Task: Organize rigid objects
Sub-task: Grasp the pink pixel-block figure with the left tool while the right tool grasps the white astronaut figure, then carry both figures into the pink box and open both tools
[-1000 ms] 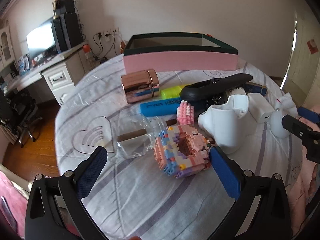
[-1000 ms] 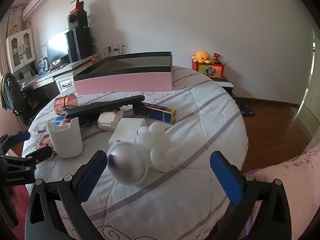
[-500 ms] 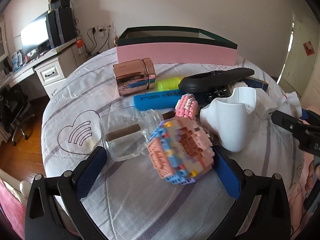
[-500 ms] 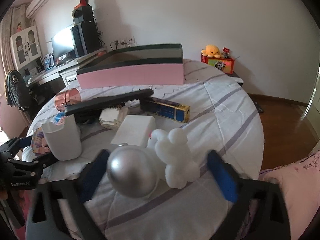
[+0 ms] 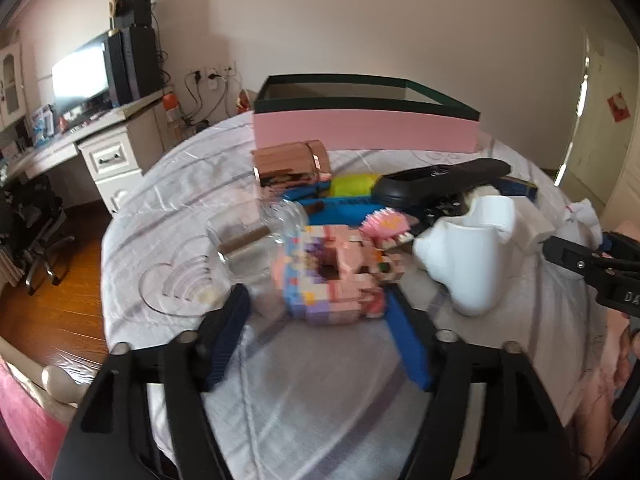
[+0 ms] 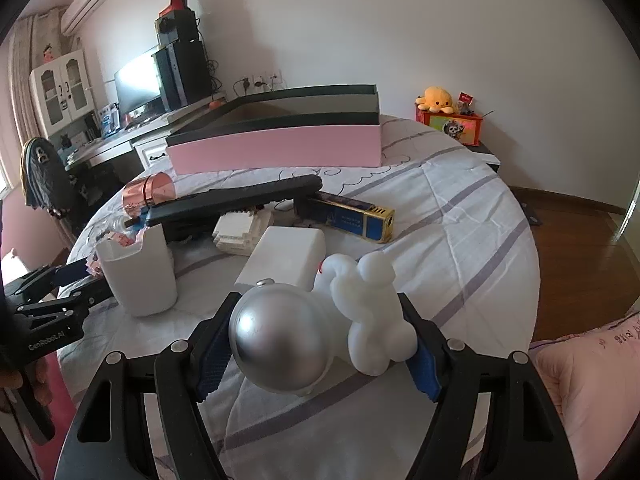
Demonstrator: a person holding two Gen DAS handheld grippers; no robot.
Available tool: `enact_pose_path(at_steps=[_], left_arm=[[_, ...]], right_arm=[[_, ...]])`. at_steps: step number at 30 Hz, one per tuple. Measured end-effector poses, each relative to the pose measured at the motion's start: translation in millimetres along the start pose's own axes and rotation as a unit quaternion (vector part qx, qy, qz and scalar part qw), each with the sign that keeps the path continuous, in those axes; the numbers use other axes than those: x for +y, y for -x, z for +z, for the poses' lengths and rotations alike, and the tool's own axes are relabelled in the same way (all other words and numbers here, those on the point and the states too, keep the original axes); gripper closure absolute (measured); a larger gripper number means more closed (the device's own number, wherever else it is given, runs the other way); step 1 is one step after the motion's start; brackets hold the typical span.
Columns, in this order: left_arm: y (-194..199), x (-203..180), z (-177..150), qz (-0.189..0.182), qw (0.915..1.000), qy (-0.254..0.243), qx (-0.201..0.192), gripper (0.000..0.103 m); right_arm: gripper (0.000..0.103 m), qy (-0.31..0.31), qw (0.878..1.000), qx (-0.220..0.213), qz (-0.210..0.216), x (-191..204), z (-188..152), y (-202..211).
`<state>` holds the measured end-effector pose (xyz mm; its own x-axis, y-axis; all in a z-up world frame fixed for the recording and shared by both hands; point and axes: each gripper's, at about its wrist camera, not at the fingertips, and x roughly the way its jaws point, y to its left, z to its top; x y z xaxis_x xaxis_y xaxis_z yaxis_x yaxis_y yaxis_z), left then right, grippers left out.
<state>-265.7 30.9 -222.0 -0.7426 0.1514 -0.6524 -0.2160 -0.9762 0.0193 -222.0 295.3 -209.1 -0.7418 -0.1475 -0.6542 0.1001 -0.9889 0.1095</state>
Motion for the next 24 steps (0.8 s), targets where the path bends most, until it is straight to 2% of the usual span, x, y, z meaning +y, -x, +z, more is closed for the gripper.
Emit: enact_pose_path(at_steps=[3, 4, 5, 6, 7, 9, 16, 24], left_arm=[[-4, 1, 2, 0.001, 1.0000, 0.001, 0.000, 0.022], [-6, 2, 4, -0.002, 1.0000, 0.007, 0.002, 0.024], [-6, 2, 4, -0.005, 0.9999, 0.009, -0.002, 0.028], [-6, 2, 4, -0.015, 0.9999, 0.006, -0.005, 0.042], [-8, 0, 5, -0.020, 0.9998, -0.004, -0.004, 0.044], [-9, -2, 6, -0.015, 0.9997, -0.016, -0.010, 0.044], [0, 3, 11, -0.026, 0.9994, -0.006, -0.022, 0.044], [15, 7, 42, -0.045, 0.9974, -0.007, -0.056, 0.044]], right_arm=[[0.028, 0.004, 1.000, 0.002, -0.004, 1, 2, -3], [0.028, 0.004, 1.000, 0.003, -0.004, 1, 3, -4], [0.028, 0.003, 1.000, 0.003, -0.005, 1, 3, -4], [0.028, 0.003, 1.000, 0.004, -0.003, 0, 4, -5], [0.029, 0.003, 1.000, 0.007, -0.001, 0, 4, -7], [0.029, 0.003, 1.000, 0.008, 0.005, -2, 4, -7], [0.029, 0.007, 1.000, -0.004, 0.011, -2, 12, 1], [0.030, 0.026, 0.999, -0.022, 0.014, 3, 38, 4]])
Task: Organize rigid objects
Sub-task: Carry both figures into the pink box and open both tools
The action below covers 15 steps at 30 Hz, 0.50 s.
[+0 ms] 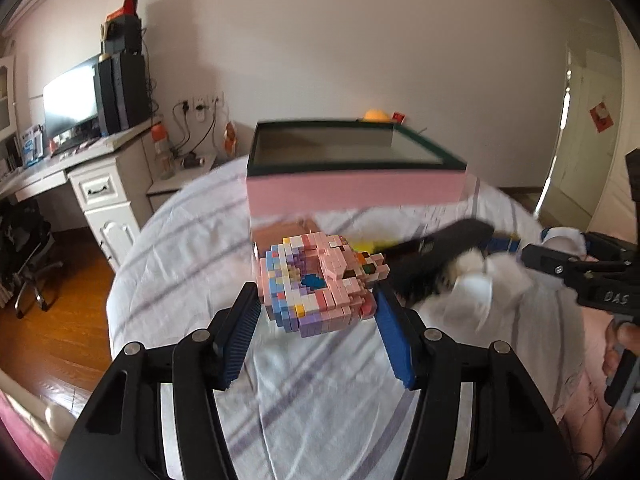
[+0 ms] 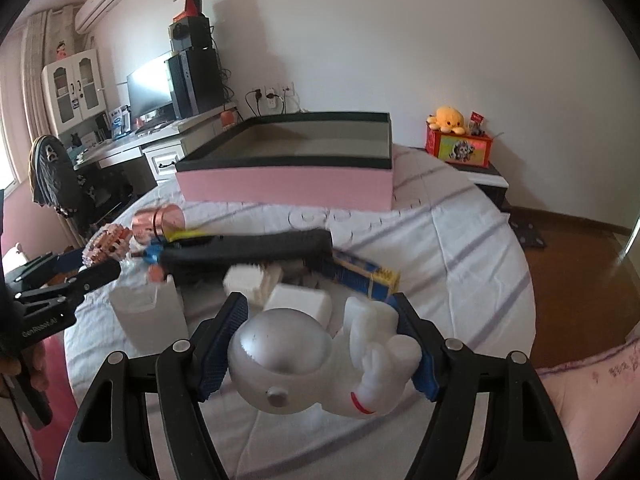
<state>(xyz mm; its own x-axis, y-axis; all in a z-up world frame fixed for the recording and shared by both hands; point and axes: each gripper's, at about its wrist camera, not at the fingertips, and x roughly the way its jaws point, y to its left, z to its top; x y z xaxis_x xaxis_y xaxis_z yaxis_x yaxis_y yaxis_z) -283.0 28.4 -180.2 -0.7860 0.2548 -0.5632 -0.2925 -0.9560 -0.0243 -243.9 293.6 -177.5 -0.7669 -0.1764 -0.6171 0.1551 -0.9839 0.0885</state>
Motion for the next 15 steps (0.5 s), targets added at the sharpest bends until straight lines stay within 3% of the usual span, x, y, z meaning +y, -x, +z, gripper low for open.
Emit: enact_pose_path(at_steps=[9, 15], left_arm=[[-17, -3, 71, -0.022, 0.9986, -0.031, -0.036, 0.044], [-74, -1, 130, -0.021, 0.9987, -0.038, -0.027, 0.044]], right_arm=[[0.030, 0.028, 0.999, -0.021, 0.003, -4, 57, -16], [0.030, 0.044, 0.999, -0.029, 0.000, -3, 124, -50]])
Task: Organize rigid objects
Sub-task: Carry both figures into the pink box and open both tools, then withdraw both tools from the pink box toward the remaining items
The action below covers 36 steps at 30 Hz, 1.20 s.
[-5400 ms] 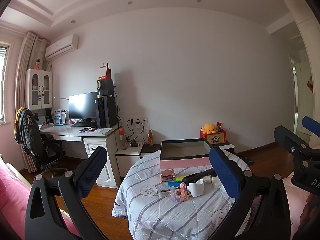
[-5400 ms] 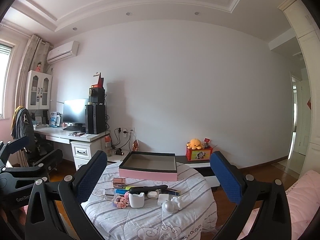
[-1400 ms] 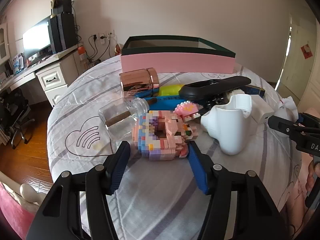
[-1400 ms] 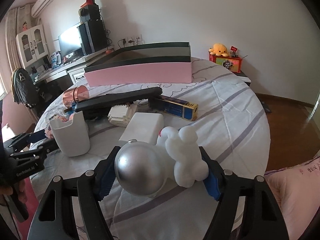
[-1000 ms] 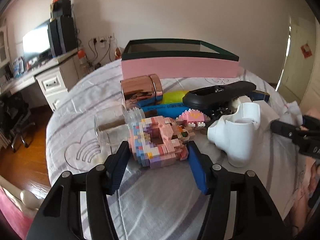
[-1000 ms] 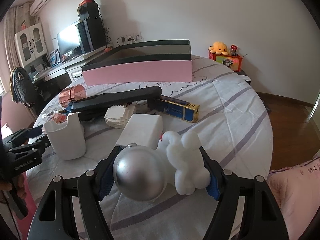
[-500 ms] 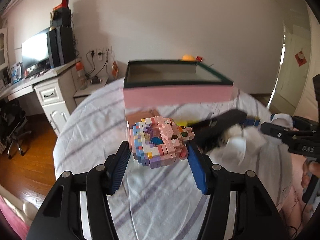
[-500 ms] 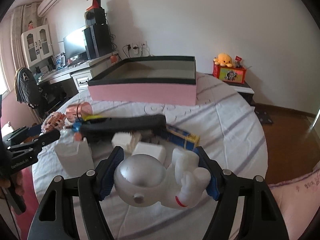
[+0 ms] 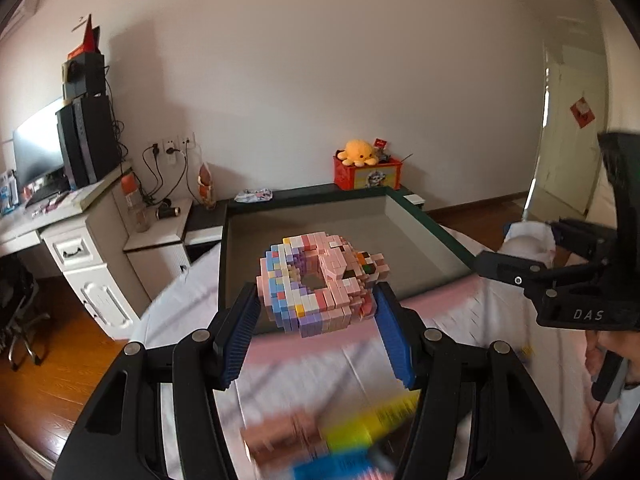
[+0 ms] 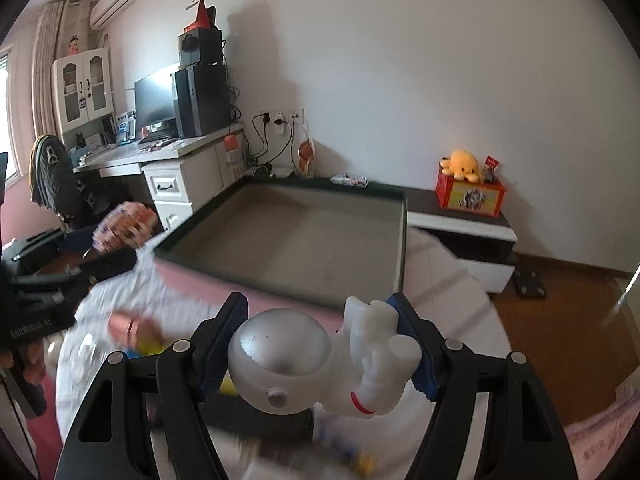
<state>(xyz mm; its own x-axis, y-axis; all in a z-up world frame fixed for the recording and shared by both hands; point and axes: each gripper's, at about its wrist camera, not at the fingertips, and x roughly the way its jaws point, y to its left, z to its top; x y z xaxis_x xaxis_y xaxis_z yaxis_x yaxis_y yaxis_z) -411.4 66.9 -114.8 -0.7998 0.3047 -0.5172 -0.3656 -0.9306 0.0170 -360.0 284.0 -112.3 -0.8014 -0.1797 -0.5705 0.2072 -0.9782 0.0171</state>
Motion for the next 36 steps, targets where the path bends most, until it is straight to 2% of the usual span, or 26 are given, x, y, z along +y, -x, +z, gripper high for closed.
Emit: enact_pose_path(at_steps=[5, 9, 13, 16, 19, 21, 23, 24, 25, 27, 29, 31, 33, 36], left_arm=[[-72, 15, 21, 0.005, 0.9981, 0.012, 0.060, 0.044], [-111, 21, 20, 0.006, 0.9947, 0.010, 0.102, 0.044], [-128, 20, 13, 0.013, 0.9918, 0.002, 0.127, 0.044], [-132, 19, 9, 0.009, 0.9911, 0.001, 0.133, 0.044], [-136, 19, 10, 0.021, 0.9905, 0.000, 0.136, 0.043], [-135, 18, 11, 0.021, 0.9912, -0.001, 0.131, 0.041], [-133, 16, 12, 0.027, 0.9917, -0.003, 0.126, 0.028], [-131, 18, 14, 0.032, 0.9921, -0.002, 0.121, 0.018], [-126, 17, 15, 0.040, 0.9928, 0.001, 0.113, 0.012], [-114, 18, 16, 0.048, 0.9938, 0.005, 0.100, 0.009], [-96, 19, 18, 0.048, 0.9951, 0.009, 0.086, 0.007], [-70, 20, 18, 0.057, 0.9963, 0.011, 0.064, 0.002], [-38, 20, 15, 0.069, 0.9969, 0.009, 0.036, 0.000], [8, 21, 9, 0.092, 0.9957, 0.008, 0.004, 0.000]], right_arm=[[0.030, 0.005, 0.999, 0.033, -0.002, -3, 40, -59], [0.030, 0.008, 0.995, 0.095, 0.013, -2, 47, -118], [0.030, 0.015, 0.991, 0.134, 0.017, 3, 41, -152], [0.030, 0.020, 0.989, 0.147, 0.014, 4, 36, -164], [0.030, 0.023, 0.988, 0.154, 0.003, 3, 33, -170], [0.030, 0.020, 0.988, 0.150, -0.001, 3, 34, -169], [0.029, 0.014, 0.989, 0.149, -0.003, 1, 36, -169], [0.029, 0.012, 0.989, 0.145, -0.006, 0, 36, -167], [0.028, 0.012, 0.990, 0.140, -0.014, 0, 37, -166], [0.021, 0.007, 0.991, 0.131, -0.018, -1, 39, -161], [0.021, 0.003, 0.993, 0.117, -0.018, -2, 43, -150], [0.020, -0.003, 0.995, 0.098, -0.015, -4, 47, -130], [0.013, -0.005, 0.997, 0.078, -0.011, -4, 49, -105], [0.013, -0.011, 0.999, 0.039, -0.009, -3, 50, -63]])
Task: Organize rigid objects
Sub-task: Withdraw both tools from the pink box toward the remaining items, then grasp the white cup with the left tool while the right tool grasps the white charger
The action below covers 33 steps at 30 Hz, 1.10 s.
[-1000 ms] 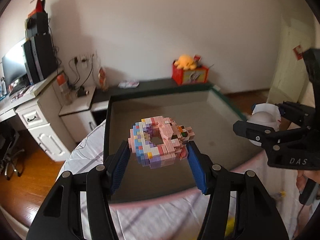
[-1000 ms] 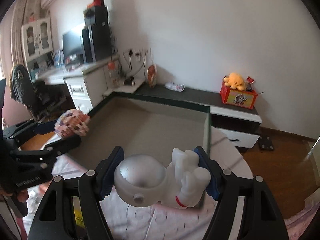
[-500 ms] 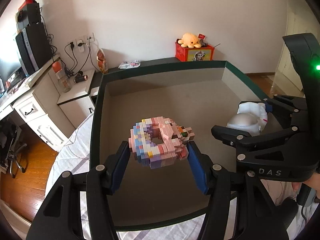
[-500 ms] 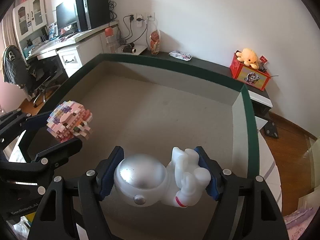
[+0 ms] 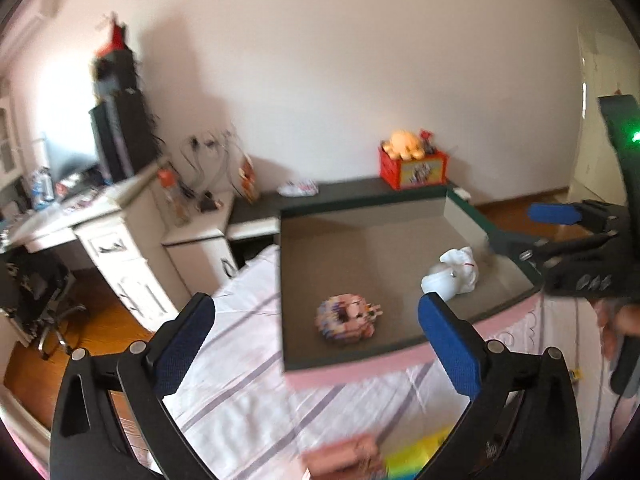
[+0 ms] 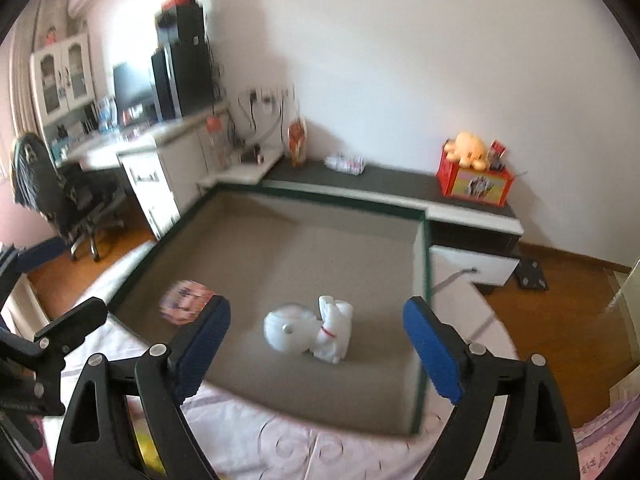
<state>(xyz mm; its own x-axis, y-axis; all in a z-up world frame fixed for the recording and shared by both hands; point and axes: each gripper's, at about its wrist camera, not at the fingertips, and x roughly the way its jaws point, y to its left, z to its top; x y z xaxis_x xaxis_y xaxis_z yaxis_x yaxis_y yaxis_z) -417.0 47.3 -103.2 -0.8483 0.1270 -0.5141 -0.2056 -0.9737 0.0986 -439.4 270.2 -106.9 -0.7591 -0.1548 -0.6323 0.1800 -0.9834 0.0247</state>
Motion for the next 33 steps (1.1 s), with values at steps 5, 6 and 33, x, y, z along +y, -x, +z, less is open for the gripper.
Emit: enact_pose_path(at_steps=[5, 6, 33], left_arm=[[72, 16, -23, 0.007, 0.9987, 0.028, -0.041, 0.000], [83, 17, -28, 0.010, 0.9981, 0.036, -0.050, 0.000], [161, -52, -127, -0.047, 0.9989, -0.001, -0.004, 0.000]], right_arm=[[0.013, -0.010, 0.998, -0.069, 0.005, 9, -20, 82], [0.013, -0.010, 0.996, -0.084, 0.005, 13, -27, 99], [0.012, -0.044, 0.991, -0.102, -0.079, 30, -174, 198]])
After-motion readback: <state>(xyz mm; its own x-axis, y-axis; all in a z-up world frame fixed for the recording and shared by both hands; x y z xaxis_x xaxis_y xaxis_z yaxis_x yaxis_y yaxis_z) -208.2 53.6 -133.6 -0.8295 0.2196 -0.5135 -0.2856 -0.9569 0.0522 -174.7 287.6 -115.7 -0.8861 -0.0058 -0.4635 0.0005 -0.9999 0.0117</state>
